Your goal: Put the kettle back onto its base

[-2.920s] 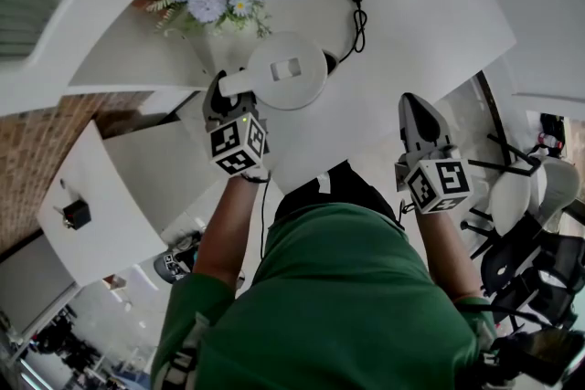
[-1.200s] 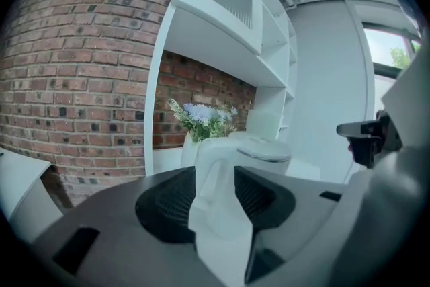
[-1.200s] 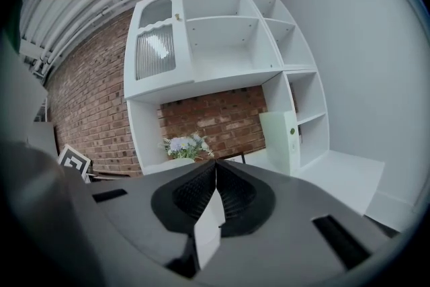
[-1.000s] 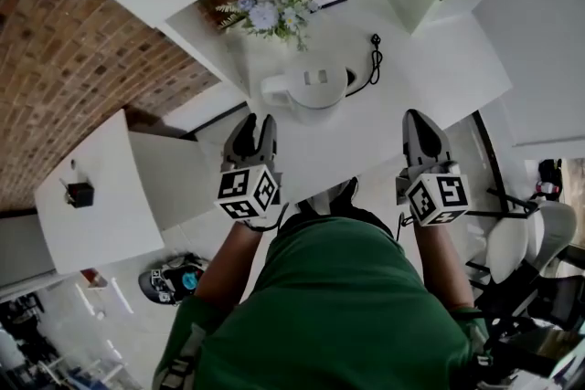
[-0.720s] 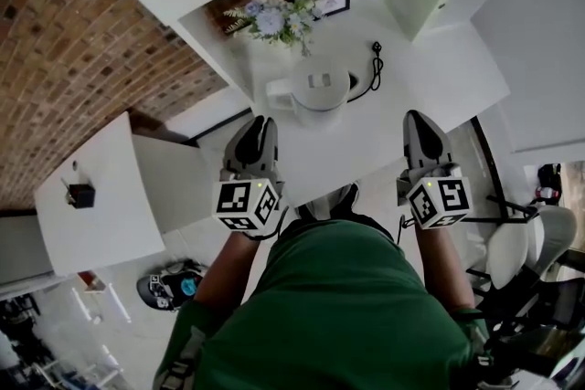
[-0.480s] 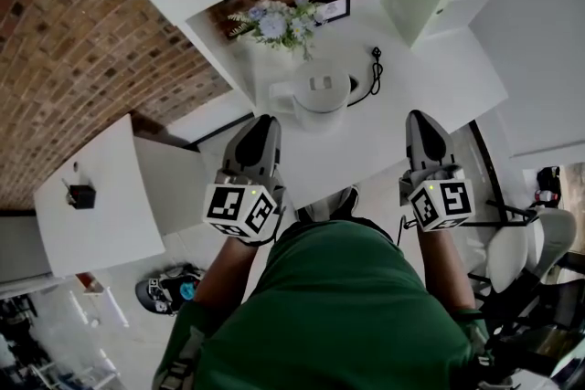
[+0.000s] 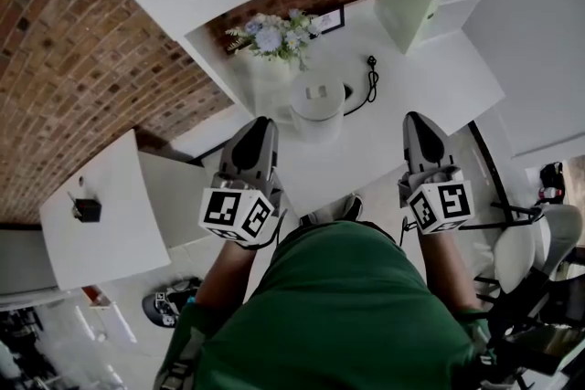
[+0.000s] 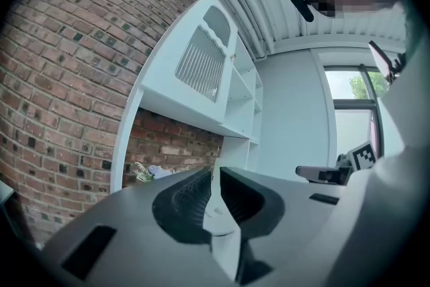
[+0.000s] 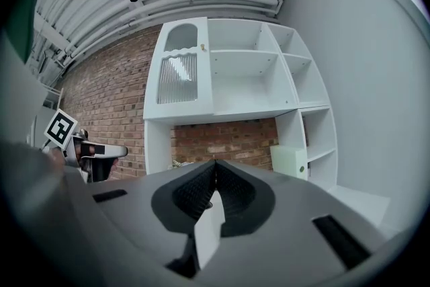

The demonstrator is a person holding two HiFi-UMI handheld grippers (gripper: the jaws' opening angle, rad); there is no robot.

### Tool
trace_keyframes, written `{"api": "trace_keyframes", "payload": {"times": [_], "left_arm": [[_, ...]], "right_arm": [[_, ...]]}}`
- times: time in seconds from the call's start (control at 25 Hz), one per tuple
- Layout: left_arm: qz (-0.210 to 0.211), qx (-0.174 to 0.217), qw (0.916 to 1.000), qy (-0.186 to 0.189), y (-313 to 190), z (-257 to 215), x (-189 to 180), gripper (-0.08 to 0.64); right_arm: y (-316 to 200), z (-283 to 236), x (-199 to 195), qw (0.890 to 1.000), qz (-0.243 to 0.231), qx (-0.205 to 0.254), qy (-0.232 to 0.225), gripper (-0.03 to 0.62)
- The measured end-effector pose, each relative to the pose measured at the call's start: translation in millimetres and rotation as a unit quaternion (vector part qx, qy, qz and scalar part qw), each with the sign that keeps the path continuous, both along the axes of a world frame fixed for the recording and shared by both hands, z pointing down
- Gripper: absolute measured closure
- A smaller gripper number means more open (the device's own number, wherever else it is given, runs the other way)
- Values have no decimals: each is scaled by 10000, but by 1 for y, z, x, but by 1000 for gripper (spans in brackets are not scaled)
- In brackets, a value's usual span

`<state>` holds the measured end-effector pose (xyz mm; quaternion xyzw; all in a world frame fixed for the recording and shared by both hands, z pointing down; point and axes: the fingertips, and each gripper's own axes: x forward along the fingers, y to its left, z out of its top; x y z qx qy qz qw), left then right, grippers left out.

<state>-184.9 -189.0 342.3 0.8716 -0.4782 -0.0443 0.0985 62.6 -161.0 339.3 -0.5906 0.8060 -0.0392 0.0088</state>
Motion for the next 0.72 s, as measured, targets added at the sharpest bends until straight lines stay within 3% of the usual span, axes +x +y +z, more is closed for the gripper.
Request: {"api": "trace_keyframes", "payload": {"times": [0.36,0.72], "left_arm": [[-42,234,9995,-199,-7,-9,2,503],[-113,124,9997,-160,-11,-2,-1,503]], "right_arm": [[-3,-3,4,10000,-27,32,-6,571],[-6,0,9,10000,18,-6,-5,569]]}}
